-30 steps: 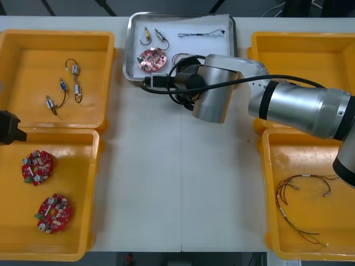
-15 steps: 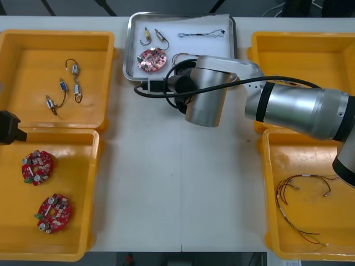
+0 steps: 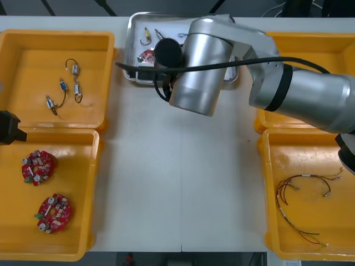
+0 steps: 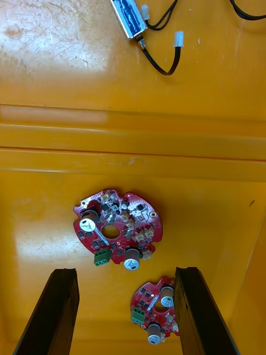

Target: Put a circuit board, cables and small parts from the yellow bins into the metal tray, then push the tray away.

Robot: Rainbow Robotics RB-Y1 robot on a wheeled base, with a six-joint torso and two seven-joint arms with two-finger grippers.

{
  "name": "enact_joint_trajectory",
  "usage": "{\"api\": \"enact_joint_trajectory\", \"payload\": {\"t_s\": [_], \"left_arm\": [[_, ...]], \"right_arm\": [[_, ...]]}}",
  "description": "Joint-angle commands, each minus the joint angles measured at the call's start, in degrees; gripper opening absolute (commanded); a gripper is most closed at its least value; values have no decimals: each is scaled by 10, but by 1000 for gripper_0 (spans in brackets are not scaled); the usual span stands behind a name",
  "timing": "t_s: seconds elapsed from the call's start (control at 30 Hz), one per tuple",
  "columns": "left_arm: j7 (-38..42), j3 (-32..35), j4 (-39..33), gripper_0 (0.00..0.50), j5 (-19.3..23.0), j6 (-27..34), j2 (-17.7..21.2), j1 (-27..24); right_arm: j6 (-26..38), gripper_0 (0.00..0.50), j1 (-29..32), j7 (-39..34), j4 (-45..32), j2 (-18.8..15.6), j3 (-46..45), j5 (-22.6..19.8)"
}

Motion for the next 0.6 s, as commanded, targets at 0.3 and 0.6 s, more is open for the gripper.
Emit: {"api": "enact_joint_trajectory", "payload": {"t_s": [0.3, 0.6], "left_arm": [[-20, 0, -11, 500, -6, -4, 30, 10], [-20, 0, -11, 500, -6, -4, 30, 10]], "right_arm": [[110, 500, 43, -143, -125, -96, -146, -88], [144, 500, 95, -236, -178, -171, -206, -134]]}}
